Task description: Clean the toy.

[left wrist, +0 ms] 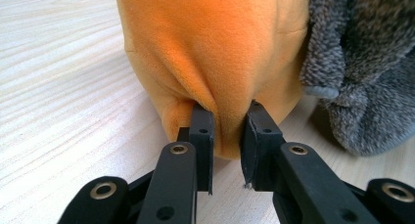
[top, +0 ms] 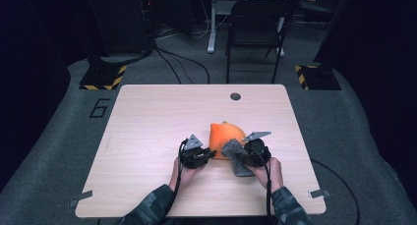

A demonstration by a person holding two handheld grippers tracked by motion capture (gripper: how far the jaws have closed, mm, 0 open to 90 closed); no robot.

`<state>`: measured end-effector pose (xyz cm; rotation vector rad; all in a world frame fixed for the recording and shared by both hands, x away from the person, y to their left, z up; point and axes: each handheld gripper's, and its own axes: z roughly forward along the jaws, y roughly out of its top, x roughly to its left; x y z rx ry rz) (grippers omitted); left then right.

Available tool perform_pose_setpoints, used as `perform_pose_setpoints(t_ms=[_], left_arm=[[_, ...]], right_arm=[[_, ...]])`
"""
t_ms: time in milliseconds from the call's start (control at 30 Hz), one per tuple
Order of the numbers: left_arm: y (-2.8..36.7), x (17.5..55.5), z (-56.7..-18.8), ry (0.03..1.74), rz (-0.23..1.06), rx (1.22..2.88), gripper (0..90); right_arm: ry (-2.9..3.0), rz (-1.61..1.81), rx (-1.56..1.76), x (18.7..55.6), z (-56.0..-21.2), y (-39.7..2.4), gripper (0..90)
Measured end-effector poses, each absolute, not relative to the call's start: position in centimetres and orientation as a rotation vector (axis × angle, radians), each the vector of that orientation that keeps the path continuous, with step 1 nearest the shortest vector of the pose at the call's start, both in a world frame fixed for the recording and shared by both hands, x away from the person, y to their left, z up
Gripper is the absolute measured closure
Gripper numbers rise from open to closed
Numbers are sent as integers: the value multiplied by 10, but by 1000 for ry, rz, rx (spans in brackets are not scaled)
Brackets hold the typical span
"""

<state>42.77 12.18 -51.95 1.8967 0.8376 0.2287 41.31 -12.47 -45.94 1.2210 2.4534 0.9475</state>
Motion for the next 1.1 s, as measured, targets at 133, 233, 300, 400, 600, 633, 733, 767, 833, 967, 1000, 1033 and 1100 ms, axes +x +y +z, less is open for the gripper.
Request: perform_pose_setpoints(t_ms=[133,233,300,400,600,633,733,767,833,967,1000,1033,1100], left_arm=[[122,428,-520,842,223,1895,765],[122,429,-520,842,223,1897,764],[122,429,-521,842,219,1897,764],[123,430,-521,848,223,1889,764],[123,430,-521,842,211,1889,762],[123,430,-521,840,212,1890,762],[123,430,-520,840,214,1888,762],[122,429,-520,846,216,1884,762],[123,430,-520,837,219,1891,762],[123,430,-520,836,217,1894,762],[122,429,-520,837,222,1890,763],[123,430,-520,824,228,1902,763],[122,429,-521,844,220,1889,763]], right_arm=[[2453,906,1291,419,-465,-139,750],[2428,864,1362,427,-472,-153,749],[2410,830,1407,432,-476,-160,749],[2359,782,1483,442,-486,-173,746],[2303,771,1537,448,-487,-184,742],[2304,801,1517,445,-480,-185,742],[2311,926,1434,429,-455,-180,743],[2320,960,1403,425,-449,-176,743],[2367,1018,1310,415,-437,-161,744],[2530,974,1119,402,-441,-119,744],[2560,958,1094,401,-445,-109,744],[2586,941,1076,401,-449,-101,744],[2609,907,1073,403,-459,-89,744]])
